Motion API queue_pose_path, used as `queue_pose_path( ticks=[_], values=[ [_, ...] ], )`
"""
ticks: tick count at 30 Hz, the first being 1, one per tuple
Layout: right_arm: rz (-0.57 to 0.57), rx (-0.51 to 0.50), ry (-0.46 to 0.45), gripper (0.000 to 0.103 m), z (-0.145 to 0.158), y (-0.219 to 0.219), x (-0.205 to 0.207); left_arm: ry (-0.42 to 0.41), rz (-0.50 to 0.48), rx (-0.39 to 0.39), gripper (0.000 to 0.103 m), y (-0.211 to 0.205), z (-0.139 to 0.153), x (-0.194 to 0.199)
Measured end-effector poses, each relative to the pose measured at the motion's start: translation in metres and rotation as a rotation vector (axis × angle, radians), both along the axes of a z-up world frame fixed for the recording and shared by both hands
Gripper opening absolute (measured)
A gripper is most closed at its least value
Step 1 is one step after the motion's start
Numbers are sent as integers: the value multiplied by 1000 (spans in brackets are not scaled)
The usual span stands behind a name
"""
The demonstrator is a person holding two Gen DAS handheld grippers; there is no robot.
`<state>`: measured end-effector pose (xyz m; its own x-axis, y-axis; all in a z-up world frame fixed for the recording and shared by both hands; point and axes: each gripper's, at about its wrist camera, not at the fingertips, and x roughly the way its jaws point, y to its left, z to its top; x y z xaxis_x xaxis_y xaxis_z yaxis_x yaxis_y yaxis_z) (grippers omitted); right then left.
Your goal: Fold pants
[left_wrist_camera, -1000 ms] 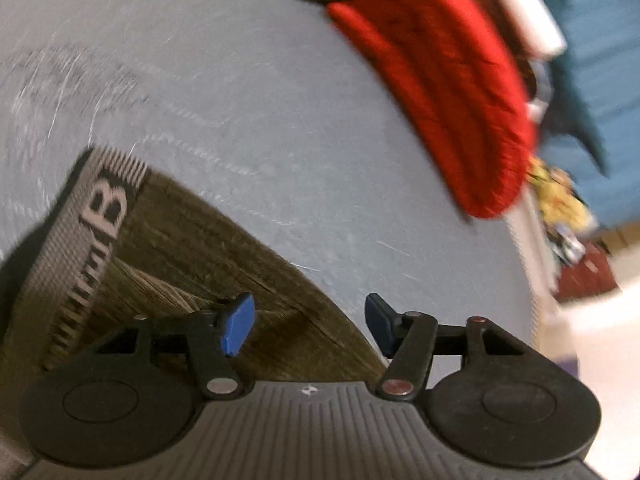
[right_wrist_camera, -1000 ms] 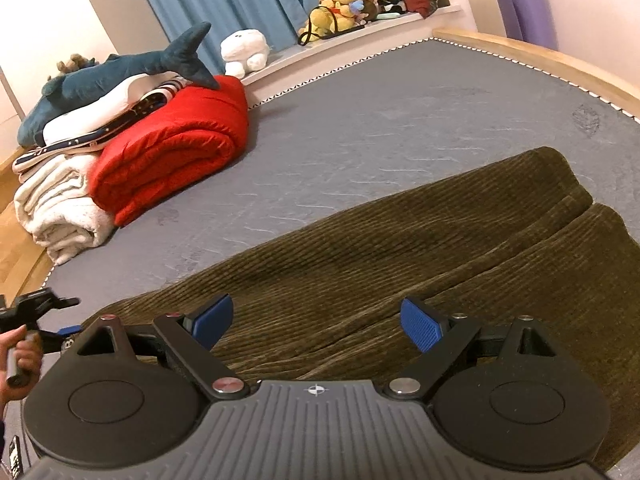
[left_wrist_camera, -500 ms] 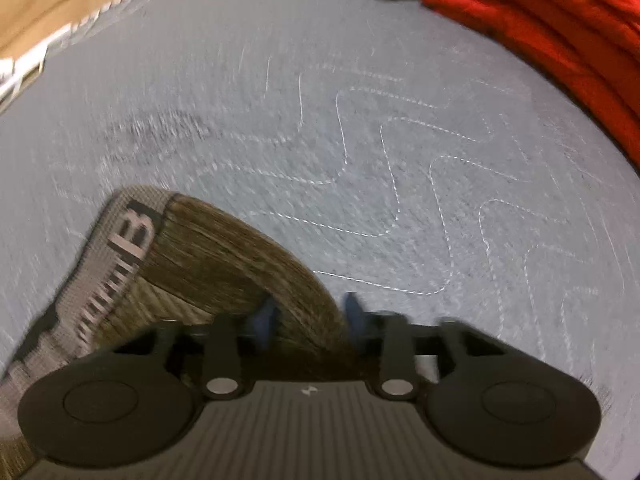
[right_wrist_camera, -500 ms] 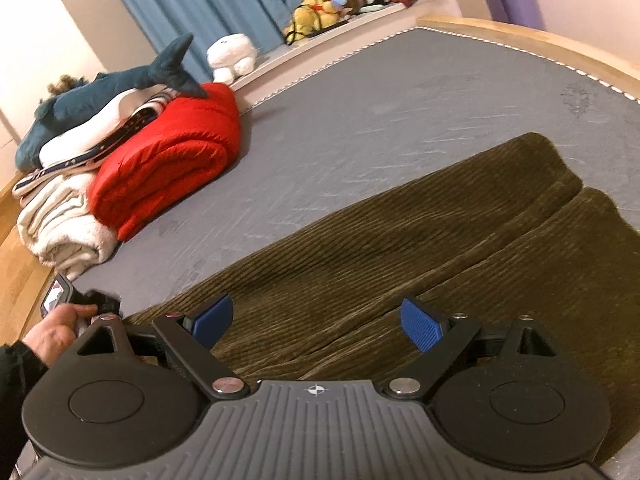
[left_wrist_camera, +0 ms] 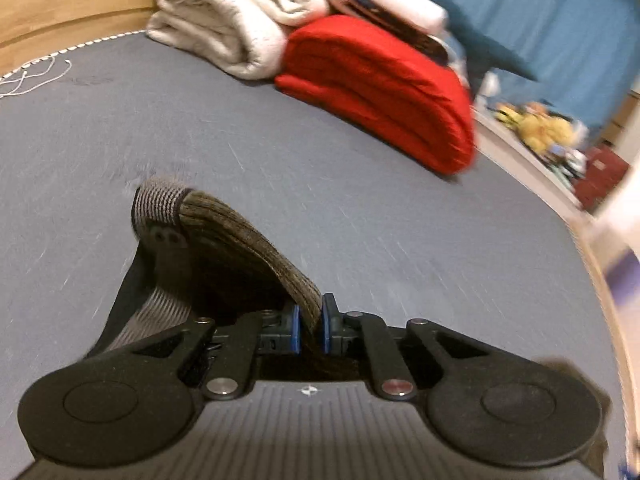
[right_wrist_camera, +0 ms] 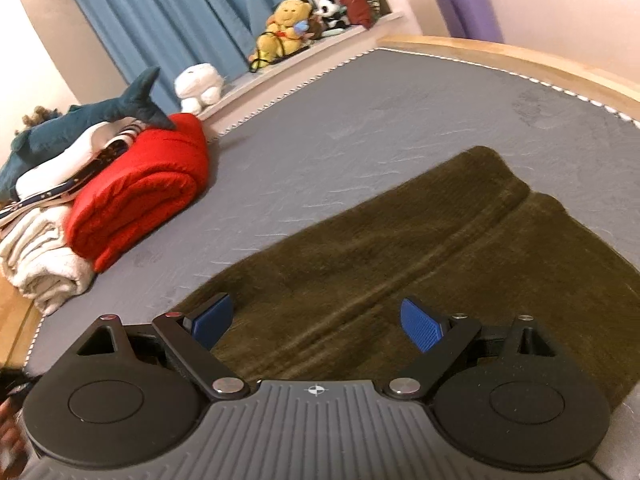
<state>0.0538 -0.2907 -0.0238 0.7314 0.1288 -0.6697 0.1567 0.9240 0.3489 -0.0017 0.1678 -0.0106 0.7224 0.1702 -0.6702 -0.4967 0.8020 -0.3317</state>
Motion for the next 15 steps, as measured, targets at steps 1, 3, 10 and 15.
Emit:
queue_pose_path(
  ticks=[1,3,10,15],
  values=[
    [-10,10,0,92,-1,-2,-2,2,-20,-9,11,-3,-3,-20],
    [-22,-2,-6,92,0,-4,-6,33,-57,-21,11,-12,-23,-54],
    [-95,-36,-1,92,0,-13,-16,271,-27,-235,15,17,-90,-76],
    [-158,-40,-27,92,0,-19,-17,211,23,-243,47,28,-79,-76]
  ],
)
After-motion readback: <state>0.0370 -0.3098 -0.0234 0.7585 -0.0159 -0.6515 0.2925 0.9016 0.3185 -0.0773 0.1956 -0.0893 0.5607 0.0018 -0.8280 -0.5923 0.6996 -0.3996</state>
